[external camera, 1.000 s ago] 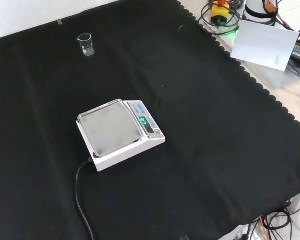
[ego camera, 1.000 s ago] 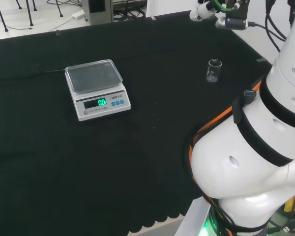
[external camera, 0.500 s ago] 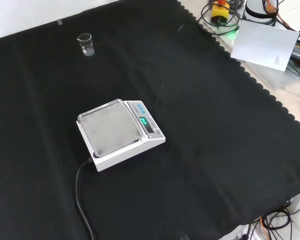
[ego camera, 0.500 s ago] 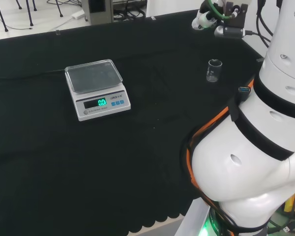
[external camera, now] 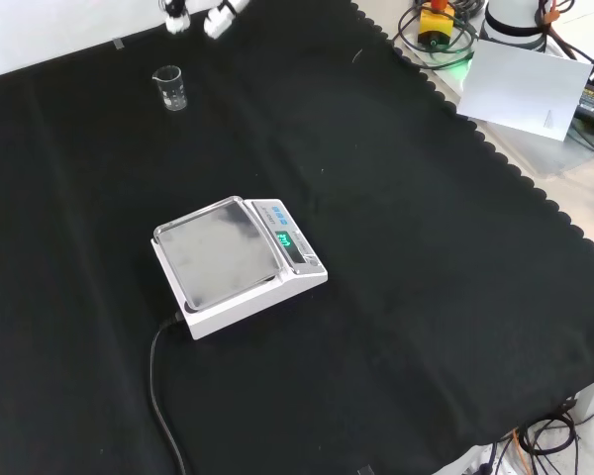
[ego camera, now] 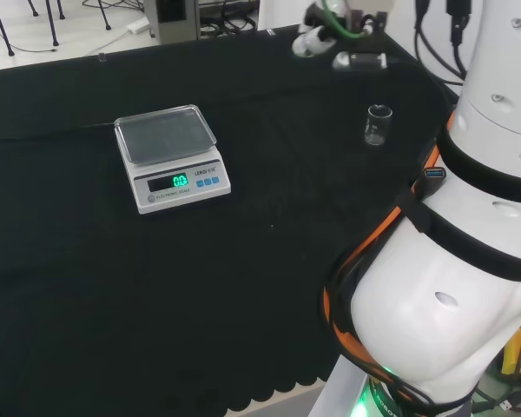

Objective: Pick up the beaker.

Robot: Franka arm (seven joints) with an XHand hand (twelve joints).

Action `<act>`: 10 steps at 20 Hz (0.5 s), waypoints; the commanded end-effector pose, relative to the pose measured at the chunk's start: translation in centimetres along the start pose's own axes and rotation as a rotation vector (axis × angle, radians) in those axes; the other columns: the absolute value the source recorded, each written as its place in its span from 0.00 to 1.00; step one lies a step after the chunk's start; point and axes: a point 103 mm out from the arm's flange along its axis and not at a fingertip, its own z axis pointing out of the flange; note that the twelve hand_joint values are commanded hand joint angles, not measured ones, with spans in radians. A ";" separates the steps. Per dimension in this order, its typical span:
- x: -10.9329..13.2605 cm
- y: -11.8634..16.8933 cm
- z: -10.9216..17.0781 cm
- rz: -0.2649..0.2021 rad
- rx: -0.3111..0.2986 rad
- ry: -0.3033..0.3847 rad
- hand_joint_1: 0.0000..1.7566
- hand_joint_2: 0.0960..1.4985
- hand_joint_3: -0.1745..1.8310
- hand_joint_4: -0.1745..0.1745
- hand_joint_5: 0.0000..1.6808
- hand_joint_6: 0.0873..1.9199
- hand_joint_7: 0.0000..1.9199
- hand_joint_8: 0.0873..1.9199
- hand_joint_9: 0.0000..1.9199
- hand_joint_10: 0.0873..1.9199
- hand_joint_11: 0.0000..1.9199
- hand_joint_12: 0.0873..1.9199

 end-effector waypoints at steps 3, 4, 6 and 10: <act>-13.6 1.3 0.2 0.280 -0.105 0.049 0.46 0.78 0.00 0.23 0.32 0.44 0.28 0.42 0.36 0.42 0.23 0.70; -13.8 0.9 0.1 0.292 -0.113 0.060 0.46 0.78 0.00 0.23 0.32 0.44 0.28 0.42 0.36 0.42 0.23 0.70; -14.3 0.1 -0.2 0.325 -0.124 0.063 0.46 0.78 0.00 0.23 0.31 0.44 0.28 0.42 0.37 0.42 0.23 0.70; -15.6 -1.4 -1.1 0.394 -0.131 0.075 0.46 0.78 0.00 0.23 0.31 0.44 0.28 0.42 0.37 0.42 0.23 0.70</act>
